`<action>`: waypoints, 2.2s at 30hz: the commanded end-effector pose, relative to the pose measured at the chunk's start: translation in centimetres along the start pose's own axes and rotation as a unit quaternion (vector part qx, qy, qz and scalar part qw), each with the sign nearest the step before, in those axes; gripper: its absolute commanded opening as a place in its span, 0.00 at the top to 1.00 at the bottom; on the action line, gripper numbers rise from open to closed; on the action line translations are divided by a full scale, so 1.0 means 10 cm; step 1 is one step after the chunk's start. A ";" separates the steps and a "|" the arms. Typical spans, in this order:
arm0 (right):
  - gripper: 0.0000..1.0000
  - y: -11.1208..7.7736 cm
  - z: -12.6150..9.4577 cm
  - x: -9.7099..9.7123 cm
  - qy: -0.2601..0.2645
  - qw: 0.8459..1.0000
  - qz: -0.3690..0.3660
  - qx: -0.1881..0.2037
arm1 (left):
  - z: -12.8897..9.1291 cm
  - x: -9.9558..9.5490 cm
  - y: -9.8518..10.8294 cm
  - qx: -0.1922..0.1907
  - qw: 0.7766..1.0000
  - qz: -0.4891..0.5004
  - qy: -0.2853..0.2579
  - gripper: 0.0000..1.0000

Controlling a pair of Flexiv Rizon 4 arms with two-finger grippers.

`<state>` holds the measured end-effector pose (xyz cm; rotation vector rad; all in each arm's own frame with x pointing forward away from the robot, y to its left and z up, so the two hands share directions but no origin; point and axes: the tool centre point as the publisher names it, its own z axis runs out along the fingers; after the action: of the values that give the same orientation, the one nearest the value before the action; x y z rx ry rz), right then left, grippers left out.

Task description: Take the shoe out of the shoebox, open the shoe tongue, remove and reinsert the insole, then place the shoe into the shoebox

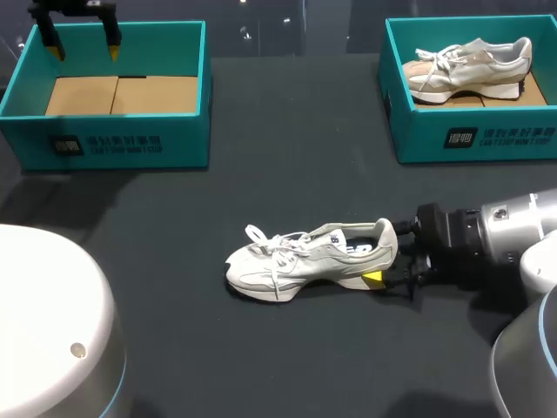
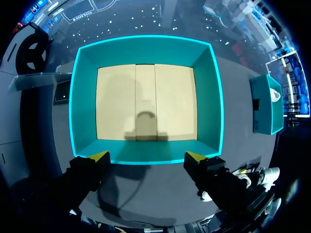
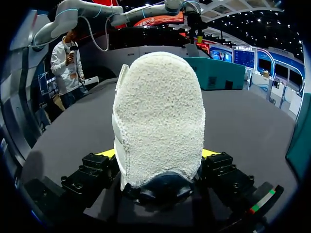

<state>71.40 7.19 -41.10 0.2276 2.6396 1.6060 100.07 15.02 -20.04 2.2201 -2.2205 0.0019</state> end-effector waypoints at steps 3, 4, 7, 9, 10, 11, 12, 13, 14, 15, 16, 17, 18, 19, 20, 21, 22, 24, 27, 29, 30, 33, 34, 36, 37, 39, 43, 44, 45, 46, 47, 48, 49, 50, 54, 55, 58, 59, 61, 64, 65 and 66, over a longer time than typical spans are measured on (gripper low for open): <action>1.00 0.02 0.05 -0.03 0.013 1.000 -0.004 0.005 | 0.00 0.00 0.00 0.000 1.000 0.000 0.000 0.00; 1.00 0.02 0.04 -0.03 0.015 1.000 -0.004 0.007 | 0.00 0.00 0.00 0.000 1.000 0.000 0.000 0.00; 1.00 0.02 0.03 -0.04 0.018 1.000 -0.005 0.010 | 0.00 0.00 0.00 0.000 1.000 0.000 0.000 0.00; 1.00 0.02 0.02 -0.05 0.020 1.000 -0.005 0.011 | 0.00 0.00 0.00 0.000 1.000 0.000 0.000 0.00; 1.00 0.02 0.02 -0.05 0.020 1.000 -0.005 0.012 | 0.00 0.00 0.00 0.000 1.000 0.000 0.000 0.00; 1.00 0.02 0.02 -0.06 0.020 1.000 -0.004 0.012 | 0.00 0.00 0.00 0.000 1.000 0.000 0.000 0.00; 1.00 0.01 0.02 -0.06 0.020 1.000 -0.004 0.012 | 0.00 0.00 0.00 0.000 1.000 0.000 0.000 0.00; 1.00 0.01 0.01 -0.06 0.019 1.000 -0.004 0.012 | 0.00 0.00 0.00 0.000 1.000 0.000 0.000 0.00; 1.00 0.01 0.01 -0.06 0.020 1.000 -0.004 0.011 | 0.00 0.00 0.00 0.000 1.000 0.000 0.000 0.00; 1.00 0.01 0.01 -0.06 0.020 1.000 -0.003 0.011 | 0.00 0.00 0.00 0.000 1.000 0.000 0.000 0.00; 1.00 0.01 0.01 -0.05 0.020 1.000 -0.002 0.010 | 0.00 0.00 0.00 0.000 1.000 0.000 0.000 0.00; 1.00 0.00 0.01 -0.05 0.022 1.000 -0.001 0.009 | 0.00 0.00 0.00 0.000 1.000 0.000 0.000 0.00; 1.00 0.00 0.01 -0.04 0.026 1.000 -0.001 0.007 | 0.00 0.00 0.00 0.000 1.000 0.000 0.000 0.00; 1.00 0.00 0.01 -0.04 0.026 1.000 -0.001 0.007 | 0.00 0.00 0.00 0.000 1.000 0.000 0.000 0.00; 1.00 0.00 0.01 -0.04 0.026 1.000 -0.001 0.007 | 0.00 0.00 0.00 0.000 1.000 0.000 0.000 0.00; 1.00 0.00 0.01 -0.04 0.026 1.000 -0.001 0.007 | 0.00 0.00 0.00 0.000 1.000 0.000 0.000 0.00; 1.00 0.00 0.01 -0.04 0.026 1.000 -0.001 0.007 | 0.00 0.00 0.00 0.000 1.000 0.000 0.000 0.00; 1.00 0.00 0.01 -0.04 0.026 1.000 -0.001 0.007 | 0.00 0.00 0.00 0.000 1.000 0.000 0.000 0.00; 1.00 0.00 0.01 -0.04 0.026 1.000 -0.001 0.007 | 0.00 0.00 0.00 0.000 1.000 0.000 0.000 0.00; 1.00 0.00 0.01 -0.04 0.026 1.000 -0.001 0.007 | 0.00 0.00 0.00 0.000 1.000 0.000 0.000 0.00; 1.00 0.00 0.01 -0.04 0.026 1.000 -0.001 0.007 | 0.00 0.00 0.00 0.000 1.000 0.000 0.000 0.00; 1.00 0.00 0.01 -0.04 0.026 1.000 -0.001 0.007 | 0.00 0.00 0.00 0.000 1.000 0.000 0.000 0.00; 1.00 0.00 0.01 -0.04 0.026 1.000 -0.001 0.007 | 0.00 0.00 0.00 0.000 1.000 0.000 0.000 0.00; 1.00 0.00 0.01 -0.04 0.026 1.000 -0.001 0.007 | 0.00 0.00 0.00 0.000 1.000 0.000 0.000 0.00; 1.00 0.00 0.01 -0.04 0.026 1.000 -0.001 0.007 | -0.02 0.08 0.05 0.006 1.000 -0.004 -0.018 0.00; 1.00 0.00 0.01 -0.04 0.026 1.000 -0.001 0.007 | -0.04 0.22 0.15 0.020 0.999 -0.004 -0.037 0.00; 1.00 0.00 0.01 -0.04 0.026 1.000 -0.001 0.007 | -0.08 0.54 0.45 0.031 0.998 -0.012 -0.060 0.00; 1.00 0.00 0.01 -0.04 0.026 1.000 -0.001 0.007 | -0.09 0.57 0.46 0.034 0.997 -0.014 -0.065 0.00; 1.00 0.00 0.01 -0.04 0.026 1.000 -0.001 0.007 | -0.09 0.67 0.55 0.038 0.997 -0.017 -0.068 0.00; 1.00 0.00 0.01 -0.04 0.026 1.000 -0.001 0.007 | -0.09 0.74 0.61 0.039 0.996 -0.025 -0.071 0.00; 1.00 0.00 0.01 -0.04 0.026 1.000 -0.001 0.007 | -0.09 0.79 0.65 0.040 0.996 -0.029 -0.073 0.00; 1.00 0.00 0.01 -0.04 0.026 1.000 -0.001 0.007 | -0.09 0.88 0.71 0.039 0.996 -0.037 -0.070 0.00; 1.00 0.00 0.01 -0.04 0.026 1.000 -0.001 0.007 | -0.08 0.96 0.77 0.039 0.996 -0.038 -0.069 0.00; 1.00 0.00 0.01 -0.04 0.026 1.000 -0.001 0.007 | -0.08 1.01 0.81 0.036 0.997 -0.034 -0.061 0.00; 1.00 0.00 0.01 -0.04 0.026 1.000 -0.001 0.007 | -0.05 1.31 1.04 0.026 0.998 -0.034 -0.045 0.00; 1.00 0.00 0.01 -0.04 0.026 1.000 -0.001 0.007 | -0.04 1.37 1.07 0.027 0.998 -0.036 -0.046 0.00; 1.00 0.00 0.01 -0.04 0.026 1.000 -0.001 0.007 | -0.01 1.60 1.19 0.027 0.998 -0.031 -0.046 0.00; 1.00 0.00 0.01 -0.04 0.026 1.000 -0.001 0.007 | 0.00 1.67 1.23 0.028 0.998 -0.030 -0.044 0.00; 1.00 0.00 0.01 -0.04 0.026 1.000 -0.001 0.007 | 0.02 1.79 1.29 0.029 0.998 -0.024 -0.045 0.00; 1.00 0.00 0.01 -0.04 0.026 1.000 -0.001 0.007 | 0.03 1.96 1.37 0.024 0.999 -0.018 -0.042 0.00; 1.00 0.00 0.01 -0.04 0.026 1.000 -0.001 0.007 | 0.03 2.01 1.39 0.018 0.999 -0.013 -0.038 0.00; 1.00 0.00 0.01 -0.04 0.026 1.000 -0.001 0.007 | 0.03 2.06 1.42 0.017 0.999 -0.013 -0.036 0.00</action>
<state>71.79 7.19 -41.09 0.1845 2.6851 1.6177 86.22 -4.53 -20.18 2.2943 -2.2381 -0.0326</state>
